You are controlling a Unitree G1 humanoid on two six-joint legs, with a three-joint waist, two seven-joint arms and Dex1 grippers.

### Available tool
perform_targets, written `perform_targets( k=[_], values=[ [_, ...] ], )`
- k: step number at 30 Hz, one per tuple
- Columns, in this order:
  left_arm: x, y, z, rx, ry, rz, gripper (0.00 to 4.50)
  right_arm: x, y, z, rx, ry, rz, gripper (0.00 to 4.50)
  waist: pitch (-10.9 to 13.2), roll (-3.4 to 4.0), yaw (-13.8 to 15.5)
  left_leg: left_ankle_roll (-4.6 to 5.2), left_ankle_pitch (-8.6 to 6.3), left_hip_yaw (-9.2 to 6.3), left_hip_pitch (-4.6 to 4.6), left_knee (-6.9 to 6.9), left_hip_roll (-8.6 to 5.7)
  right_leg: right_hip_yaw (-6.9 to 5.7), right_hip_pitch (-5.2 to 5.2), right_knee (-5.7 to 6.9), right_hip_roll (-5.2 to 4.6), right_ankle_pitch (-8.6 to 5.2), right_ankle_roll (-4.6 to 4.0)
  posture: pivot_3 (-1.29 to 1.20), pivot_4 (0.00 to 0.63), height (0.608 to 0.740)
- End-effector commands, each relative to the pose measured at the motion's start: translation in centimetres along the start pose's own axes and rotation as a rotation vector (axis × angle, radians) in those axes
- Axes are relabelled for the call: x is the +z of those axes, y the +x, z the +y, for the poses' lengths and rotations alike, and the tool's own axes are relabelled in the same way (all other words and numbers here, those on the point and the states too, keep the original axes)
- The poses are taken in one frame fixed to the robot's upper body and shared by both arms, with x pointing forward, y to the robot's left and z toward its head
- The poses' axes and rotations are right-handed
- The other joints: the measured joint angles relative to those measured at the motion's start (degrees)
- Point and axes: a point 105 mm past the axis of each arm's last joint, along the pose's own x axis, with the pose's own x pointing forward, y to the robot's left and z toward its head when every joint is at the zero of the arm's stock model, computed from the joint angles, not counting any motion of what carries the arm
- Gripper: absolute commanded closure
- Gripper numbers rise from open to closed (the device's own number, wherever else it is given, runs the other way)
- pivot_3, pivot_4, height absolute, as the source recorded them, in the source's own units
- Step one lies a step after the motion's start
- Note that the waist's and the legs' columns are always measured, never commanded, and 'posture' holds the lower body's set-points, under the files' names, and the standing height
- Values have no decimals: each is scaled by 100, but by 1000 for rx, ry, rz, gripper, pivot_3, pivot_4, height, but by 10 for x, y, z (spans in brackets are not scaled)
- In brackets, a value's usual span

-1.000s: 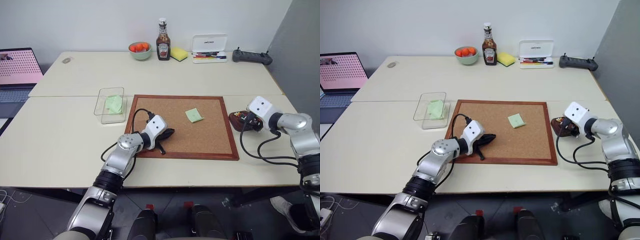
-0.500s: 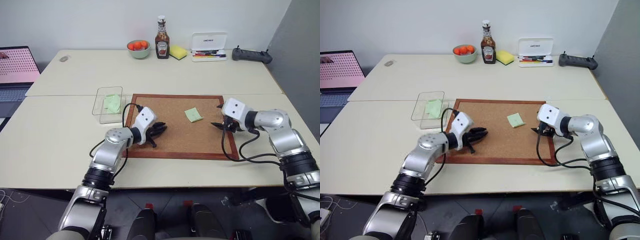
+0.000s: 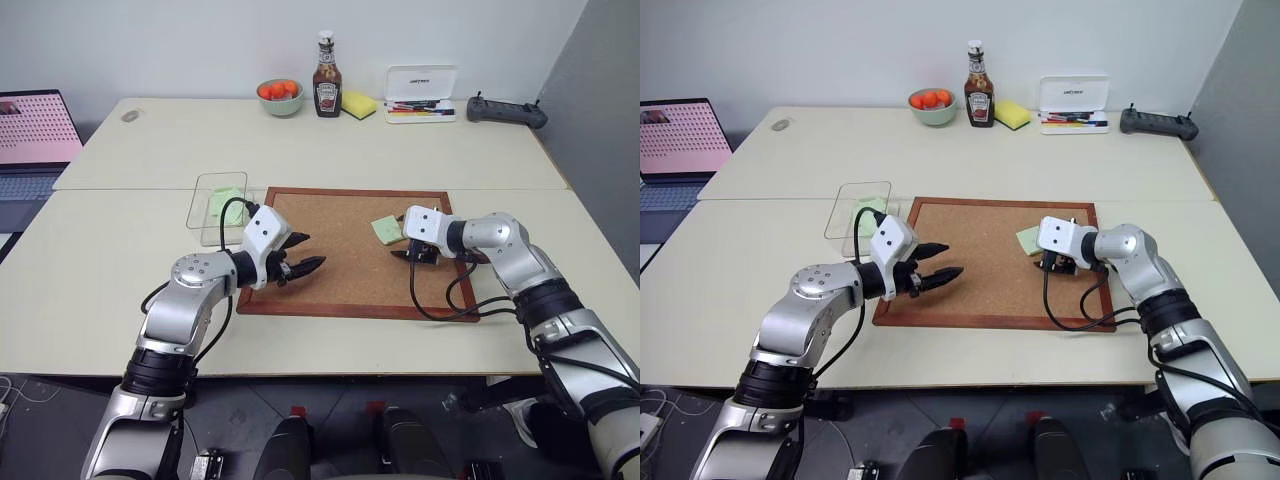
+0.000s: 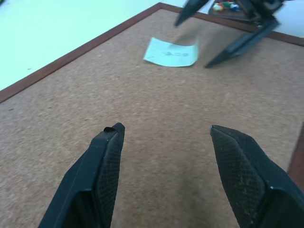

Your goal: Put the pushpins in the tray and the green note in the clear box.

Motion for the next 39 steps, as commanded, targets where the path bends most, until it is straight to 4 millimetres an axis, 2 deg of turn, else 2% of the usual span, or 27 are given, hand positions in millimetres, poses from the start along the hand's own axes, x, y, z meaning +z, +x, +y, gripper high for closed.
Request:
perform_targets(
  k=[1, 4, 7, 9, 12, 13, 14, 23, 30, 36, 37, 38, 39],
  values=[
    [14, -2, -1, 11, 24, -43, 1468, 8, 0, -8, -1, -52, -20, 2001, 0, 0, -1, 0, 0, 0, 0, 0, 0, 0, 0, 0, 0, 0, 0, 0, 150, 740],
    [14, -1, 0, 19, 5, -48, 1468, 8, 0, -7, 17, -69, -17, 2656, 0, 0, 0, 0, 0, 0, 0, 0, 0, 2, 0, 0, 0, 0, 0, 0, 150, 740],
    [13, 0, 1, 24, -9, -45, 1468, 6, 0, -4, 30, -84, -14, 3096, 0, 0, 0, 0, 0, 1, 0, 0, -1, 2, 0, 1, 0, 0, 0, 0, 150, 740],
    [12, 0, 1, 26, -29, -48, 1468, 6, -1, -1, 38, -97, -15, 3619, 0, 0, 0, 0, 0, 0, 1, 0, 0, 2, 0, 1, 0, 0, 0, 0, 150, 740],
    [13, 3, 2, 31, -72, -62, 1468, 7, -1, 1, 33, -128, -27, 4033, 0, 0, 0, 0, 0, 0, 0, 0, 0, 2, 0, 2, 0, 0, 0, 0, 150, 740],
    [13, 5, 2, 33, -85, -66, 1468, 8, -2, 1, 26, -135, -30, 4356, 0, 0, 1, 0, 0, 0, 0, 0, 0, 1, 0, 2, 0, 0, 0, 0, 150, 740],
    [12, 6, 2, 34, -98, -68, 1468, 7, -2, 1, 17, -139, -28, 4476, 0, 0, 1, 0, 0, 0, 0, 0, -1, 2, 0, 2, 0, 0, 0, 0, 150, 740],
    [12, 22, -3, 5, -180, -86, 1468, 6, -6, 5, -12, -205, -37, 4476, 0, 0, 3, 0, 0, 0, 0, 1, -1, 2, 0, 3, 0, 0, -1, 0, 150, 740],
    [18, 36, 0, 1, -276, -132, 2723, 15, -13, 7, -62, -321, -82, 4500, 0, 0, 3, -1, 1, 0, 0, 1, -2, 3, 0, 3, -1, 1, 0, 0, 150, 740],
    [20, 43, 7, 33, -303, -145, 3876, 16, -17, 5, -98, -343, -87, 4500, 0, 0, -9, -2, 1, 2, 1, 2, -2, 4, 0, 4, 0, 1, 0, 0, 150, 740],
    [22, 44, 5, 21, -304, -151, 3391, 16, -18, 5, -100, -345, -87, 4500, 0, 0, -5, -2, 1, 2, 2, 2, -2, 4, 0, 4, 0, 1, 0, 0, 150, 740],
    [23, 46, 3, 8, -301, -155, 3373, 15, -18, 5, -103, -349, -87, 4500, 0, 0, -2, -2, 1, 2, 1, 2, -2, 4, 0, 4, 0, 1, 0, 0, 150, 740],
    [25, 48, 1, -2, -305, -159, 3130, 15, -18, 5, -106, -351, -86, 4500, 0, 0, 0, -2, 1, 2, 1, 2, -2, 4, 0, 3, -1, 1, 0, 0, 150, 740]
  ],
)
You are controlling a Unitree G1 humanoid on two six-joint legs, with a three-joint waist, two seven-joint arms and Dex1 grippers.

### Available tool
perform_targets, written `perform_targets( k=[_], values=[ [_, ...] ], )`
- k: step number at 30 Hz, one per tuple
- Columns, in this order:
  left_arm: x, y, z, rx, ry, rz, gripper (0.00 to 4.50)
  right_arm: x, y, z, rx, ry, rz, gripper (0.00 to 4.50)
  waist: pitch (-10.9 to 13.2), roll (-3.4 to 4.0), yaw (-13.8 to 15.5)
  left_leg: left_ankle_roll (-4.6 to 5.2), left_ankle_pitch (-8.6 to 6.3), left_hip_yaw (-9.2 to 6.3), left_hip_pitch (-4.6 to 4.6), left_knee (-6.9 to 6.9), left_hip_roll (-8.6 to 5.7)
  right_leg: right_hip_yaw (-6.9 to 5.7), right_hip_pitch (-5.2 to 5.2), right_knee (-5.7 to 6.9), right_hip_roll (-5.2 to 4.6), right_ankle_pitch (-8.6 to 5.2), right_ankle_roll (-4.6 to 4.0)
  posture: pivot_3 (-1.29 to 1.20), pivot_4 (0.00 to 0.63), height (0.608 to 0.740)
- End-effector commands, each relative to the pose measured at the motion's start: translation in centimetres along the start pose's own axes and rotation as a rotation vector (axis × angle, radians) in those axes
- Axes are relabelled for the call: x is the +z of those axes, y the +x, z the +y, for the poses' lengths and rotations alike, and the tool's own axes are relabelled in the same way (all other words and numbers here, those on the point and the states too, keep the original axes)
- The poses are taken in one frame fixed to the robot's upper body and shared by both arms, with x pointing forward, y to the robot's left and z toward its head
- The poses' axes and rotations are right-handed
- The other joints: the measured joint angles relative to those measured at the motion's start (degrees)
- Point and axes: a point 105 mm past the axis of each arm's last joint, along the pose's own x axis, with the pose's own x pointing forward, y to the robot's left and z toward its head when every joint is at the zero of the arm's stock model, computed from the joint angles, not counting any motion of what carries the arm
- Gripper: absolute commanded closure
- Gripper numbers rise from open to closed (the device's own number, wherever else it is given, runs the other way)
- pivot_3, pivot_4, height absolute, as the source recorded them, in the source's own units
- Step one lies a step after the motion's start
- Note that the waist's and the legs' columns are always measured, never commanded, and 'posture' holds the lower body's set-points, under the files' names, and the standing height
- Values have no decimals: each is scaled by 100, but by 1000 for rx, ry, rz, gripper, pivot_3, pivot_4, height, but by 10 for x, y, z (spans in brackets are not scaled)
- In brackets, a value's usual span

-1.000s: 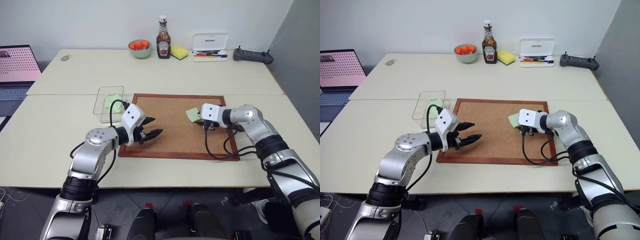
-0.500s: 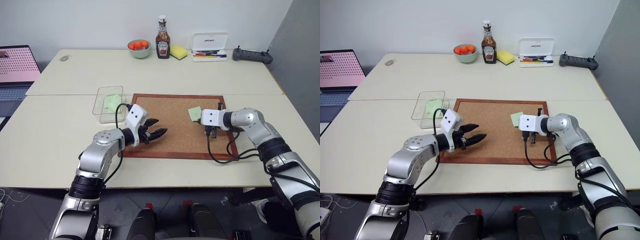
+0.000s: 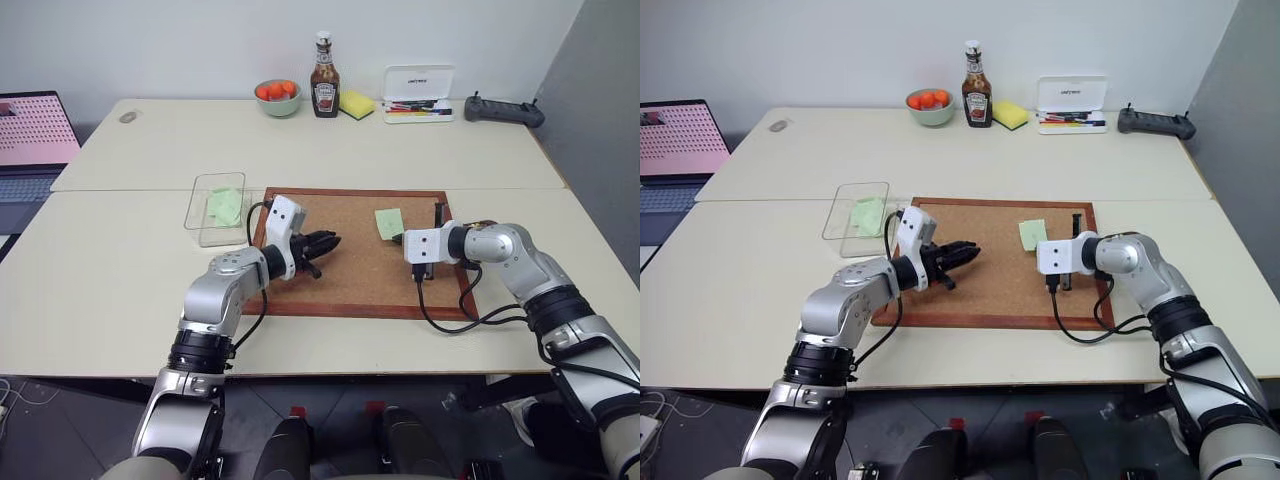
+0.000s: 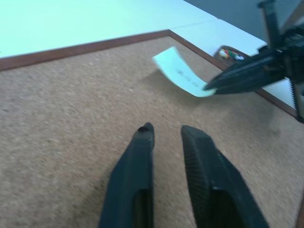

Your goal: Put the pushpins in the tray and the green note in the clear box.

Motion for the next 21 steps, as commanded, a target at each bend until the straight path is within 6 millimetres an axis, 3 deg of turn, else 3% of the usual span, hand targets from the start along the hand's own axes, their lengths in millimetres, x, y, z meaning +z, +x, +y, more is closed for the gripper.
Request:
perform_targets(
  k=[1, 3, 14, 21],
  values=[
    [15, 7, -10, -47, 9, -57, 2928, 5, -8, -11, -56, -41, -15, 4500, 0, 0, 7, 0, 0, 0, -1, 0, -1, 1, 0, -1, -1, 0, 0, 0, 150, 740],
    [16, 10, -13, -59, -14, -64, 2709, 6, -8, -12, -64, -50, -16, 4500, 0, 0, 8, 0, 0, 1, -1, 0, -3, 1, 0, -1, -3, 0, 0, 0, 150, 740],
    [26, 43, -12, -47, -250, -114, 556, 12, -12, -16, -109, -112, -36, 4500, 1, -2, 6, -1, 0, 1, 0, 1, -3, 0, 1, 0, -2, 0, 1, 0, 150, 740],
    [21, 69, -20, -87, -363, -73, 556, 19, -11, -13, -103, -131, -63, 4500, 2, -3, 5, -2, 1, 1, 0, 2, -5, 0, 2, 0, -2, 0, 2, 0, 150, 740]
  ],
)
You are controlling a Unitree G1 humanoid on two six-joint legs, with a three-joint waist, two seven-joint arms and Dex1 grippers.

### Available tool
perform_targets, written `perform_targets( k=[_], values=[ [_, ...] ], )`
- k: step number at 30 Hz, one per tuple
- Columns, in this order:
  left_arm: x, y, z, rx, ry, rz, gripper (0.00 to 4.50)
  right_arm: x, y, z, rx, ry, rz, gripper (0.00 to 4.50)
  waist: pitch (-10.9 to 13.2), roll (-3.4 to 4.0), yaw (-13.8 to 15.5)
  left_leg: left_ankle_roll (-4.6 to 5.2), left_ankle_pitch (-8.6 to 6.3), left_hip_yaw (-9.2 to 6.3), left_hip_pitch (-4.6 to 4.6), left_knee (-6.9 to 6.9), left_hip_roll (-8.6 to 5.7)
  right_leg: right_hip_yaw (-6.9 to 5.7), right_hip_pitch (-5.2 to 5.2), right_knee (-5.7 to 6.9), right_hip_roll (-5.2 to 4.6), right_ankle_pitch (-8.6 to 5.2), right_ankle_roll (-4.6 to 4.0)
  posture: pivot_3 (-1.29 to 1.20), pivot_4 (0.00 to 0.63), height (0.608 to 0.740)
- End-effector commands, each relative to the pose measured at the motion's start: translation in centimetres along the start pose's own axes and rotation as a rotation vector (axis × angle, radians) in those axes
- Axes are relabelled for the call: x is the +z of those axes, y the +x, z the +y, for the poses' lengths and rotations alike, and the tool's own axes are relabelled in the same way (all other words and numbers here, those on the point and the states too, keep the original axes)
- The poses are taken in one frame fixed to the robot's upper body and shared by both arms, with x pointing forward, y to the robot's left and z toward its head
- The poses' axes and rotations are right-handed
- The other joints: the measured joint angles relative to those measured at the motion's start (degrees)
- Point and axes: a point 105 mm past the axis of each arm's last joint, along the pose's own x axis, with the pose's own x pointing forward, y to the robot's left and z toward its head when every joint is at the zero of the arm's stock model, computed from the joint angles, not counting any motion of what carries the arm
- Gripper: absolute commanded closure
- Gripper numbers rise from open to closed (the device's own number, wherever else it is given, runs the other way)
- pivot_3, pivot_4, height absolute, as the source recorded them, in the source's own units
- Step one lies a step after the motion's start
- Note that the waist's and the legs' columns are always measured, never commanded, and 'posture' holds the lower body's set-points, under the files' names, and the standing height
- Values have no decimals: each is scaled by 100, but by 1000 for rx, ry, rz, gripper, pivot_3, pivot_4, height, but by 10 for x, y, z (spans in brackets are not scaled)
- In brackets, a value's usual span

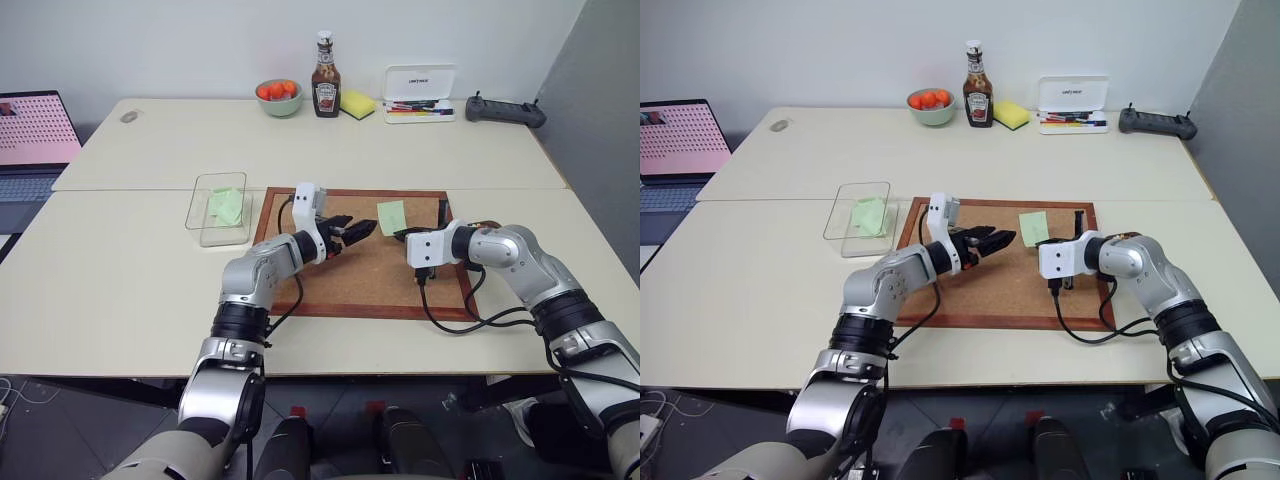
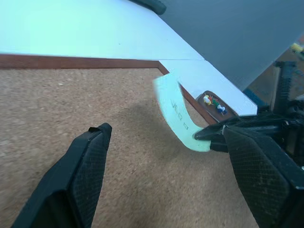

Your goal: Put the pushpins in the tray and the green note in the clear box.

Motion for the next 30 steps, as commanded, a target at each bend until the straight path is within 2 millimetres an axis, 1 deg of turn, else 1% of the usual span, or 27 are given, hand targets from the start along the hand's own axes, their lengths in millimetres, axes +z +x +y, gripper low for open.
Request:
perform_targets(
  k=[1, 4, 8, 10, 11, 12, 19, 22, 23, 30],
  values=[
    [6, 16, -9, -41, -45, -14, 556, 11, -5, -11, -43, -36, -40, 4500, 0, 0, 2, 0, 0, -1, 0, 0, 0, 0, 0, 0, 0, 0, 0, 0, 150, 740],
    [6, 23, -9, -35, -65, -15, 556, 14, -5, -8, -39, -36, -47, 4500, 1, -1, 1, 0, 0, 0, -1, -1, -1, 0, 0, -1, 0, 0, 0, 0, 150, 740],
    [8, 29, -11, -45, -90, -24, 556, 16, -6, -7, -37, -36, -52, 4500, 1, -2, -9, -1, 1, 0, 1, 0, 1, 0, 0, 0, 0, 0, 0, 0, 150, 740],
    [8, 32, -9, -31, -96, -30, 556, 17, -7, -7, -38, -36, -54, 4500, 1, -2, -8, -1, 1, 0, 1, 0, 0, 0, 0, 1, 0, 0, 1, 0, 150, 740],
    [8, 32, -8, -29, -98, -30, 900, 17, -7, -7, -38, -35, -54, 4500, 1, -2, -7, -1, 1, 0, 1, 0, 0, 0, 0, 1, 0, 0, 1, 0, 150, 740],
    [8, 32, -8, -32, -102, -31, 993, 17, -7, -7, -39, -34, -54, 4500, 1, -2, -7, -1, 1, 0, 1, 0, 0, 0, 0, 0, 0, 0, 1, 0, 150, 740],
    [3, 33, -16, -96, -116, -11, 2322, 18, -8, -7, -44, -35, -54, 4500, 1, -2, -6, -2, 1, 0, 0, 0, -1, 0, 0, -1, 0, 0, 1, 0, 150, 740],
    [-1, 30, -15, -103, -115, 0, 2899, 19, -8, -7, -45, -35, -58, 4500, 1, -2, -7, -2, 1, 0, 2, 0, 0, 0, 0, 1, 0, 0, 1, 0, 150, 740],
    [-1, 30, -14, -103, -117, 1, 3031, 20, -8, -7, -46, -35, -61, 4500, 1, -2, -7, -2, 1, 0, 2, 0, 0, 0, 0, 1, 1, 0, 1, 0, 150, 740],
    [0, 25, -10, -96, -132, -13, 4246, 23, -6, -9, -55, -41, -74, 4500, 1, -2, -7, -2, 1, 0, 2, 0, 0, 0, 0, 1, 0, 0, 1, 0, 150, 740]
  ],
)
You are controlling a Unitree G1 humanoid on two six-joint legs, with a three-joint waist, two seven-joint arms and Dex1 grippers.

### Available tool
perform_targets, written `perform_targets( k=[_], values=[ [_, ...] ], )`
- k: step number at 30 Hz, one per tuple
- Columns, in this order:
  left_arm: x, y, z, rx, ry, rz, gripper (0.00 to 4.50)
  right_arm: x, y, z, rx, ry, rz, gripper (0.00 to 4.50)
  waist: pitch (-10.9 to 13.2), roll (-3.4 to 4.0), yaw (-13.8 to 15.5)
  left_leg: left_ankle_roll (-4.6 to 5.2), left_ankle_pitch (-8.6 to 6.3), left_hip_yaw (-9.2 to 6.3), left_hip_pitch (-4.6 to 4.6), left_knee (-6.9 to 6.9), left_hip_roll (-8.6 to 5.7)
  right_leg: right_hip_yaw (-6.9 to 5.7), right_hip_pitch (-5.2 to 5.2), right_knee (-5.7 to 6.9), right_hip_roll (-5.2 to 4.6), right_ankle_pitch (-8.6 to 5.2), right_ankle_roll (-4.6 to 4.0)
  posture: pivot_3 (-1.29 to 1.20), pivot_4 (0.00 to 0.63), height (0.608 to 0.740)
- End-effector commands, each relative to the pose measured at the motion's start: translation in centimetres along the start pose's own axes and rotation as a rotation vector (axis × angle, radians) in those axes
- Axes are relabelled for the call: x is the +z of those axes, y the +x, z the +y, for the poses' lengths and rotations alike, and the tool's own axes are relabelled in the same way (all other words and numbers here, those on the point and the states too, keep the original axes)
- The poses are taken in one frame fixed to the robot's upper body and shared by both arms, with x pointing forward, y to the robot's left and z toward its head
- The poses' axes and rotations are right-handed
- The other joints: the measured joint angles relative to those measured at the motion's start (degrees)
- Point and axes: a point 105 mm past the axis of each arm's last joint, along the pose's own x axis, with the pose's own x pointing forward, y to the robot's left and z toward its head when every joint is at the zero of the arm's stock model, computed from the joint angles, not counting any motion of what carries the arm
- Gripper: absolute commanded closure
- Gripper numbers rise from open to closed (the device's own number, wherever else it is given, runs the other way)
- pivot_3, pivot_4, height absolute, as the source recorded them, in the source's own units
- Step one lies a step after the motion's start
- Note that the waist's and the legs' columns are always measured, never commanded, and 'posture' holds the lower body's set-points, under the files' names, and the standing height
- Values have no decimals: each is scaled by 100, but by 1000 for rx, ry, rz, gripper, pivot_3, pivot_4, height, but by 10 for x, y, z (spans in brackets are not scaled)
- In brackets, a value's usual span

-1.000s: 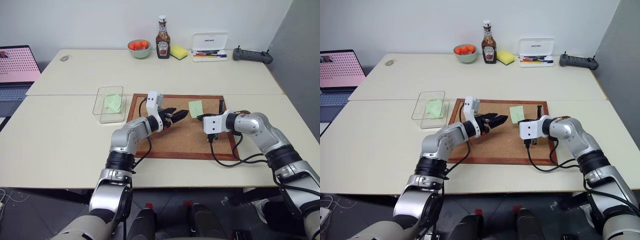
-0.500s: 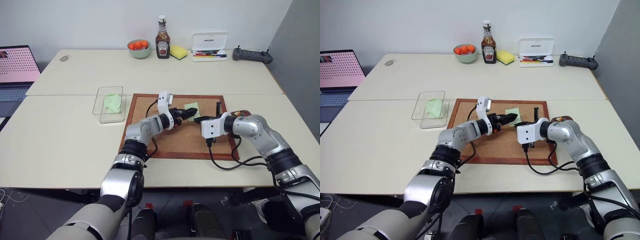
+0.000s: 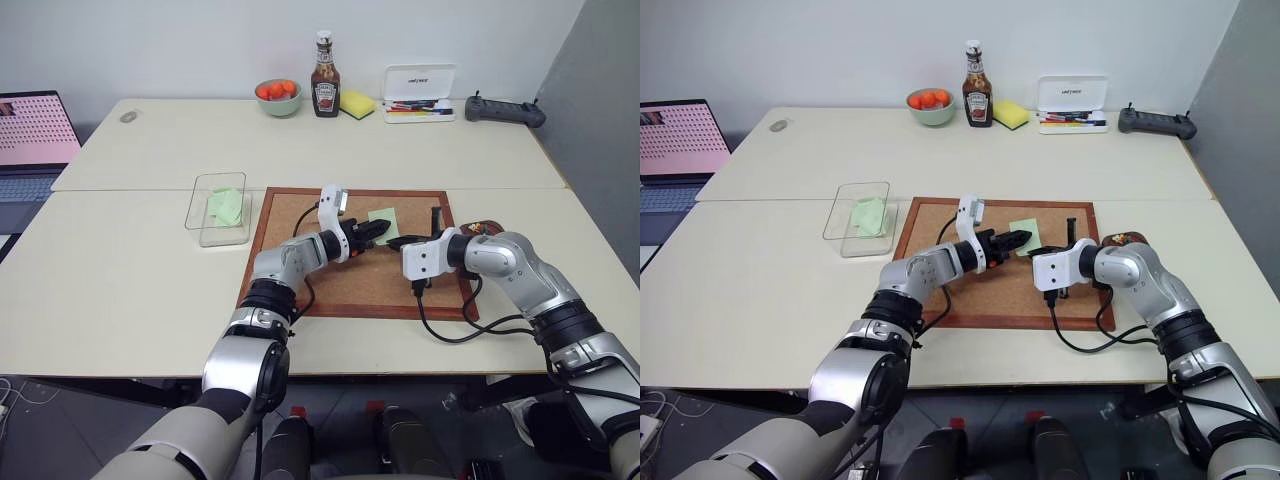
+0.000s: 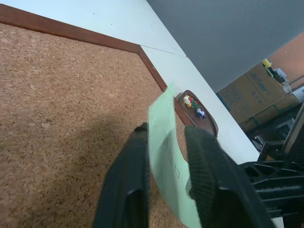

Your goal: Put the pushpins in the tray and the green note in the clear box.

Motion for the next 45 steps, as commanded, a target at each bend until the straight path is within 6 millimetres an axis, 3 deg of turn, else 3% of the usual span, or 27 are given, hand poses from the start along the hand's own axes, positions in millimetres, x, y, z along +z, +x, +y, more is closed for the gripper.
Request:
perform_targets(
  k=[1, 6, 9, 20, 24, 30, 34, 40, 45],
  values=[
    [9, -4, -4, -25, 9, -37, 4420, 9, -5, -19, -73, -22, -33, 4500, 0, 0, 0, 0, 0, 0, 0, 0, 0, 0, 0, 0, 0, 0, 0, 0, 150, 740],
    [9, -5, -5, -32, 3, -37, 4474, 10, -5, -20, -87, 0, -45, 4500, 0, 0, 0, 0, 0, 0, 0, 0, 0, 1, 0, 0, 0, 0, 0, 0, 150, 740],
    [9, -6, -5, -34, -1, -37, 4500, 13, -6, -24, -105, 33, -65, 4071, 0, 0, 0, 0, 0, 0, 0, 0, 0, 0, 0, 1, 0, 0, 0, 0, 150, 740],
    [22, -12, -1, -11, -22, -92, 4500, 20, -15, -22, -69, 56, -102, 1923, 0, 0, -1, 0, 0, 0, 0, 0, 0, 0, 0, 0, 0, 0, 0, 0, 150, 740],
    [40, -23, 1, 9, 6, -153, 4500, 25, -27, -28, -86, 143, -125, 1122, 0, 0, 2, 0, 0, -2, 0, 0, 1, -1, 0, 0, 0, 0, 0, 0, 150, 740],
    [75, -66, -3, 100, 208, -259, 4500, 38, -39, -45, -118, 515, -190, 43, 0, 0, -39, 0, 0, -2, 2, 0, 7, 2, 0, 5, 1, 0, 0, 0, 150, 740],
    [101, -112, -11, 215, 467, -297, 4500, 54, -41, -63, -140, 665, -263, 43, 0, 0, -36, -2, 0, -6, 3, 0, 12, 1, -1, 6, 4, 1, -2, 0, 150, 740],
    [126, -172, 19, 574, 738, -271, 4500, 69, -36, -72, -110, 764, -330, 43, 0, 0, 6, -1, 0, -4, 4, 0, 7, 0, 1, 4, 2, 0, -2, 0, 150, 740],
    [128, -188, 52, 780, 855, -205, 4500, 81, -27, -71, -69, 796, -371, 43, 0, -1, 45, 0, -1, -9, -2, 0, 4, -6, 1, -2, 0, 0, -2, 0, 150, 740]
  ],
)
